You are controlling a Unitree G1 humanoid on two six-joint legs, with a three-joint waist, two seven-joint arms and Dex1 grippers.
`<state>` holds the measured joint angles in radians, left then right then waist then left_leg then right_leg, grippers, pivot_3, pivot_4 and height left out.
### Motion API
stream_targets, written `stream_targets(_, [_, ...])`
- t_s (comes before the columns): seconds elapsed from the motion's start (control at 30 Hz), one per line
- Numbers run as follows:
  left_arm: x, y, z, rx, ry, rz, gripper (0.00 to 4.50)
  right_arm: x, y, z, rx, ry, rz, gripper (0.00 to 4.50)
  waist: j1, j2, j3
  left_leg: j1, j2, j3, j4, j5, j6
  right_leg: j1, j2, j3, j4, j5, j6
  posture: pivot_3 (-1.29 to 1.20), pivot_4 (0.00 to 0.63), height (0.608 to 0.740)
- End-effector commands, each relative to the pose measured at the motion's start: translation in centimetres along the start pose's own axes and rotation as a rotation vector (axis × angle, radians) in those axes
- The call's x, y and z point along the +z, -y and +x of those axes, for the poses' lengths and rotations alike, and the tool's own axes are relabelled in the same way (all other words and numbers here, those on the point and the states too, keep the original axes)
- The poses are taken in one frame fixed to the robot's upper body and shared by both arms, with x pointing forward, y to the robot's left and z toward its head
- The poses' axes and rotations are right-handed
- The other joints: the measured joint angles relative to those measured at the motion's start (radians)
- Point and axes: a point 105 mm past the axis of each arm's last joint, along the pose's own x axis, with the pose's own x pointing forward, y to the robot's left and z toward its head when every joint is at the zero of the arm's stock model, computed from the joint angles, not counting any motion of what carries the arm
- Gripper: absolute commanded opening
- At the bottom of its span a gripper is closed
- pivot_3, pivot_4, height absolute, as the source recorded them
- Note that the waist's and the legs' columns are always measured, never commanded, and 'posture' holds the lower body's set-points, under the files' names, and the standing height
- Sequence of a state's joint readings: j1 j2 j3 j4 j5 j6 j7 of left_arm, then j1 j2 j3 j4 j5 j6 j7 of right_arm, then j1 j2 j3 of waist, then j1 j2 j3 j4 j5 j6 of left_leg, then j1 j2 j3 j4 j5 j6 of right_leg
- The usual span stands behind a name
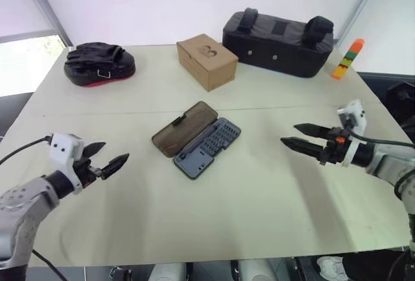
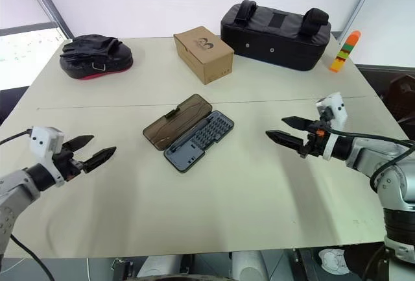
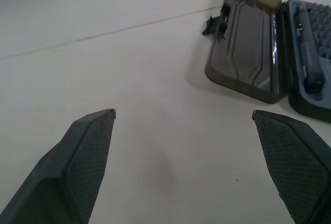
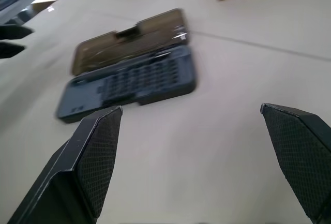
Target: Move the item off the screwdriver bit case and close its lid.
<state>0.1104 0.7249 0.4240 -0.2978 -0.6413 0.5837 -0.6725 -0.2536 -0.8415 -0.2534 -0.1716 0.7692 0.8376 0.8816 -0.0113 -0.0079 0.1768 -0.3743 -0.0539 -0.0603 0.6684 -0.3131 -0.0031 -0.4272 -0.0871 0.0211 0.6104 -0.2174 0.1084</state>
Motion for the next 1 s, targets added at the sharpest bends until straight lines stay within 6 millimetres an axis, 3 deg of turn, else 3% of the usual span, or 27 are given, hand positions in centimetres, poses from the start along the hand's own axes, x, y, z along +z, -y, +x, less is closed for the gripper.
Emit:
stream_targets(0.03, [1.5,0.3,-0.4,-0.003,0.054,0.015,4.43,0.9,-0.8,0.6,0.034,0.022,-0.041,4.47,0.000,0.000,0.000,0.000,0.000,0.000,0.000,0.000,0.000,0.000,0.000,0.000,0.000,0.000,0.001,0.00,0.150,0.740])
stream_targets(0.63, [1.3,0.4,-0.4,0.026,0.049,0.028,4.43,0.5,-1.6,1.6,0.070,0.010,-0.040,4.47,0.001,0.000,0.000,-0.001,0.000,0.000,-0.001,0.000,0.000,0.000,-0.001,0.000,-0.002,0.001,0.001,0.00,0.150,0.740])
stream_targets(1.0, [2.3,0.0,0.5,0.004,0.056,0.064,4.43,1.0,-2.6,2.1,0.096,0.012,-0.083,4.47,0.002,0.000,0.000,-0.001,0.000,0.000,-0.001,0.000,0.000,-0.001,-0.001,0.000,-0.002,0.001,0.002,0.00,0.150,0.740])
